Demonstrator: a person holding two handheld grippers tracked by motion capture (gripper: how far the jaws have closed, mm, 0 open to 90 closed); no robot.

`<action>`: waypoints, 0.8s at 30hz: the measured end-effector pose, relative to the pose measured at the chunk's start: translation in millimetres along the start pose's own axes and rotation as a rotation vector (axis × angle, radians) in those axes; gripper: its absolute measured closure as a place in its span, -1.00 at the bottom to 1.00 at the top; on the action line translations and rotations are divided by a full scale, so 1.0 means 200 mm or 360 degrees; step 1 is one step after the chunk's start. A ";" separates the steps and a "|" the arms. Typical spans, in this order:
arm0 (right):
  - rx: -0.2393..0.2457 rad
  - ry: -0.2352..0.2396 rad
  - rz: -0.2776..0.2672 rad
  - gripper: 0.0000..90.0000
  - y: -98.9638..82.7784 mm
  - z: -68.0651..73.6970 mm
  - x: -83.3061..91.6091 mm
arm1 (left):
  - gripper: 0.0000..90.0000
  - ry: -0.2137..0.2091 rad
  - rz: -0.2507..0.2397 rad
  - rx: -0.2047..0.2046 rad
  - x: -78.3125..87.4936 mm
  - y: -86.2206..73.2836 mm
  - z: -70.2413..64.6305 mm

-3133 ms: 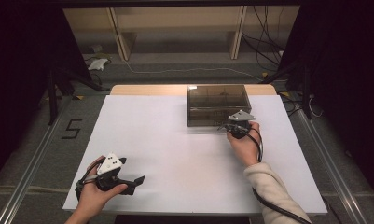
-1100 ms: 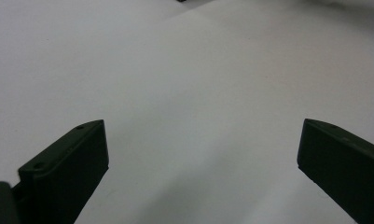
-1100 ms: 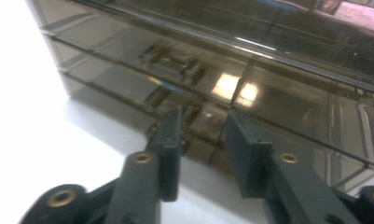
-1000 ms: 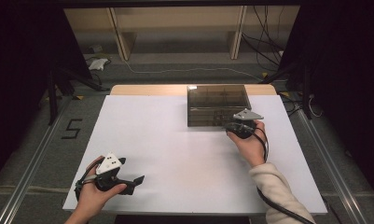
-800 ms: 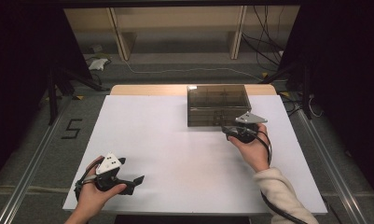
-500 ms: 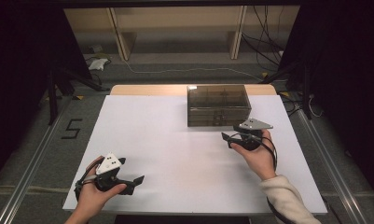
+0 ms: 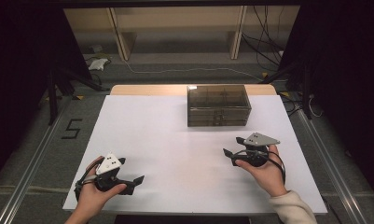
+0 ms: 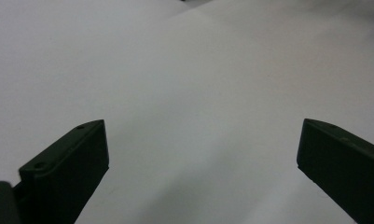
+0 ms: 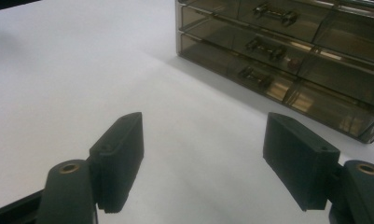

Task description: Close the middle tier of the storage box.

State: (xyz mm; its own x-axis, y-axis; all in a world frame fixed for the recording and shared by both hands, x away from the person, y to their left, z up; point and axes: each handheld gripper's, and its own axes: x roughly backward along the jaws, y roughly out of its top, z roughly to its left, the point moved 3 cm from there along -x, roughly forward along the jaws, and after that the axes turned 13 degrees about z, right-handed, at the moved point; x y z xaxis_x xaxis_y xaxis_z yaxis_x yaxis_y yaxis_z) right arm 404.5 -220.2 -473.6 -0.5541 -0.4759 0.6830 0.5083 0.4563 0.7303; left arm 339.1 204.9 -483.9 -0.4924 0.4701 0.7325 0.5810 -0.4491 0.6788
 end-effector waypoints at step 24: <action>0.0061 0.0089 0.0040 -0.39 -0.16 0.10 0.11 | -0.96 0.0000 0.0004 -0.0002 0.00 0.00 0.00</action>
State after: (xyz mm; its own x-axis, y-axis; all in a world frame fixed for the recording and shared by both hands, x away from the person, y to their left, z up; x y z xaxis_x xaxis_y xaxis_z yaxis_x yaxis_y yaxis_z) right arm 362.6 -231.7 -482.3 -0.5034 -0.5046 0.7014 0.4954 0.4966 0.7128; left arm 339.2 205.0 -484.5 -0.4912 0.4690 0.7340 0.5812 -0.4512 0.6772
